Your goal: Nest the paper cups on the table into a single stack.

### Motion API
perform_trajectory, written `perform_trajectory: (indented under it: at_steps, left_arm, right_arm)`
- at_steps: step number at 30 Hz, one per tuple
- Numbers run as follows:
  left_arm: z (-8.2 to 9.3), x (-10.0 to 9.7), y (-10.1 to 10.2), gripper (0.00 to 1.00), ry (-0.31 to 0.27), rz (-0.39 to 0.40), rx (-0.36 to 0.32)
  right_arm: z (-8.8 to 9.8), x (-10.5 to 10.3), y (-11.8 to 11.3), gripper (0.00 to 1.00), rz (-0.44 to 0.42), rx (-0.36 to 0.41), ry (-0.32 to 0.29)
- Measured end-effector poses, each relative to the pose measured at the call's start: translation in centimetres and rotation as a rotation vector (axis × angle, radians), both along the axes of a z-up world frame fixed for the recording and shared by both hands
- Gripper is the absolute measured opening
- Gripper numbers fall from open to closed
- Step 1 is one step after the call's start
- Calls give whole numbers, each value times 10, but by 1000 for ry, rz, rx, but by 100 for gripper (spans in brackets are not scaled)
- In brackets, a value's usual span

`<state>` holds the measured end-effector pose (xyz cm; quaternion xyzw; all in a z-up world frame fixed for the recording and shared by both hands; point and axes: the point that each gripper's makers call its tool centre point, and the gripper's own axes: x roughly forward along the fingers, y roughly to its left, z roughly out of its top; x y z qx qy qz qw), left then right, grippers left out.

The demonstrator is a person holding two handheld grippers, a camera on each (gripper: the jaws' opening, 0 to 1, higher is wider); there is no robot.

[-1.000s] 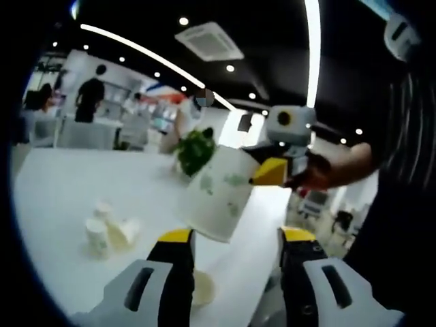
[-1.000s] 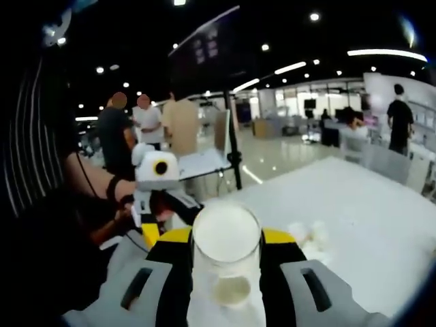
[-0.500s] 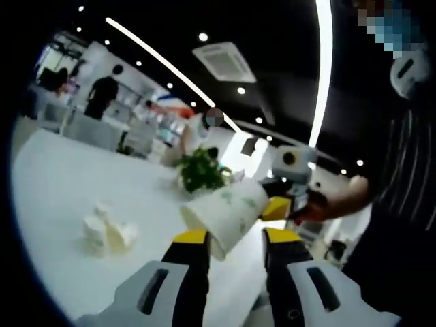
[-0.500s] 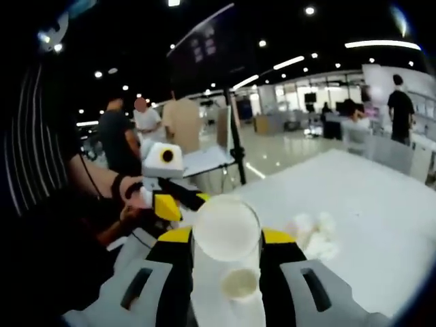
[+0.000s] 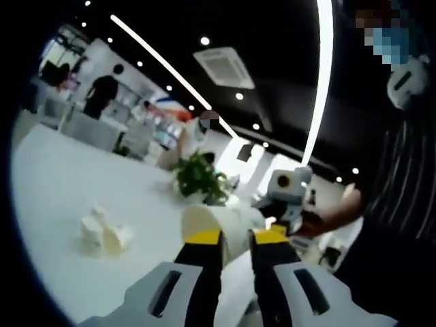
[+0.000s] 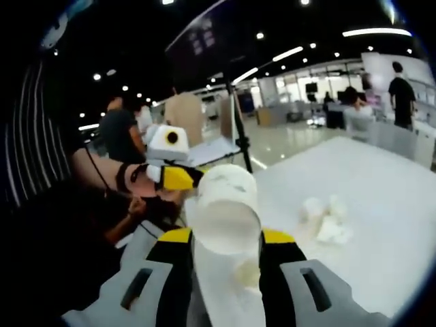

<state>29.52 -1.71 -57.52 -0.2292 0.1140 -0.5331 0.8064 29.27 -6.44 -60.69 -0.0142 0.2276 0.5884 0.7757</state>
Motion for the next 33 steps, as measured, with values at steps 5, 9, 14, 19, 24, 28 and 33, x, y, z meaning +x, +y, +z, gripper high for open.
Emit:
perform_trajectory:
  at_steps: [5, 9, 14, 19, 24, 28, 33]
  left_arm:
    - [6, -3, -1, 7, 14, -26, -17]
    - [8, -5, -2, 4, 20, -46, -17]
    - [13, -8, -5, 2, 30, -63, -31]
    - [9, -7, -5, 1, 41, -69, -23]
    - [4, -18, -7, 0, 24, -68, -6]
    - [6, -18, -8, 0, 17, -67, 2]
    - [7, -16, -7, 0, 7, -61, 15]
  right_arm:
    - [-5, -4, 1, 33, 12, -7, 12]
    - [-8, -6, 1, 32, 4, 9, 46]
    - [-10, -6, 1, 31, 9, 8, 47]
    - [-14, -6, 0, 30, 0, 15, 63]
    - [-20, -13, -2, 30, -5, 24, 81]
    - [-22, -15, -1, 30, -4, 27, 72]
    - [-23, -17, -2, 32, -18, 34, 61]
